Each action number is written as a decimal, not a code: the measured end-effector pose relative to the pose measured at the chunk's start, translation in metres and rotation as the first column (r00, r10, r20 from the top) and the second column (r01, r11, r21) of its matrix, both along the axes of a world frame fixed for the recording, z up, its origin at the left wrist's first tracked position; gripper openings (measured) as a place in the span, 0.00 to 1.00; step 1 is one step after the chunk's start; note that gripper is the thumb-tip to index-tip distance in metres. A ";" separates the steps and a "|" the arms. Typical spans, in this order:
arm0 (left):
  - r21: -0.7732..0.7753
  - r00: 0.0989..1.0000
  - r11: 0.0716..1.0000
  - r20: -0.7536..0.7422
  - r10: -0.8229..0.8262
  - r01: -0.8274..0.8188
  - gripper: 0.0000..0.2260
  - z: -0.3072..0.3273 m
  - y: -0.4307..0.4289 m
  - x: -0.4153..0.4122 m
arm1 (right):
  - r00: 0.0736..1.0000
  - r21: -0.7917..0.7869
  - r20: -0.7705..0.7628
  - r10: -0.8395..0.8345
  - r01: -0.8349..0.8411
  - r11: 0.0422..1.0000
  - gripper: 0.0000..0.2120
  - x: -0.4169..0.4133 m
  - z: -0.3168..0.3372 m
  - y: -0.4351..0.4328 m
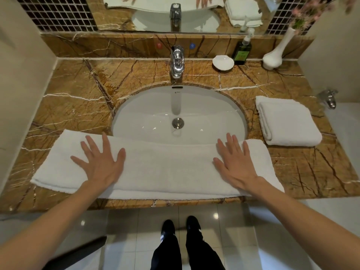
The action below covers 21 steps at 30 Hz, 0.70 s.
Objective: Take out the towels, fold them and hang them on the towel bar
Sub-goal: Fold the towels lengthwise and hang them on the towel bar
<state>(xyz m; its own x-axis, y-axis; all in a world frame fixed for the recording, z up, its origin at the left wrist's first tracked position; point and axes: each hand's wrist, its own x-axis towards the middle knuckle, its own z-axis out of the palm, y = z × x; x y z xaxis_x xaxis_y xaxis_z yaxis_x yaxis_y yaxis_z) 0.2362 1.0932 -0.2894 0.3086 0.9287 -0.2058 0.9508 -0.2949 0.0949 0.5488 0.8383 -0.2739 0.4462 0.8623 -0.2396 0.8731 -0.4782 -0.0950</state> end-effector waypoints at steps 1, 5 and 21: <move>-0.015 1.000 1.000 -0.005 -0.008 0.007 0.38 -0.002 -0.006 0.002 | 1.000 -0.026 -0.002 0.007 -0.007 1.000 0.35 -0.003 -0.001 0.000; -0.026 0.997 0.999 -0.069 -0.035 0.033 0.38 -0.006 -0.009 -0.001 | 1.000 -0.082 0.020 0.004 -0.003 0.997 0.37 0.002 -0.005 -0.003; -0.023 0.967 0.967 -0.004 -0.253 0.253 0.34 0.011 -0.019 -0.017 | 0.988 -0.006 -0.009 0.157 -0.157 0.988 0.33 -0.020 0.012 -0.009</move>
<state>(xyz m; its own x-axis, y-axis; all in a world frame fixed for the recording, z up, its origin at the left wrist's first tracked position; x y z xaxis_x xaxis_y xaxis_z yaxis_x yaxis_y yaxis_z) 0.2190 1.0741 -0.2787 0.5313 0.8159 -0.2282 0.8462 -0.5238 0.0974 0.5285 0.8296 -0.2624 0.3034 0.9199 -0.2485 0.9365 -0.3360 -0.1002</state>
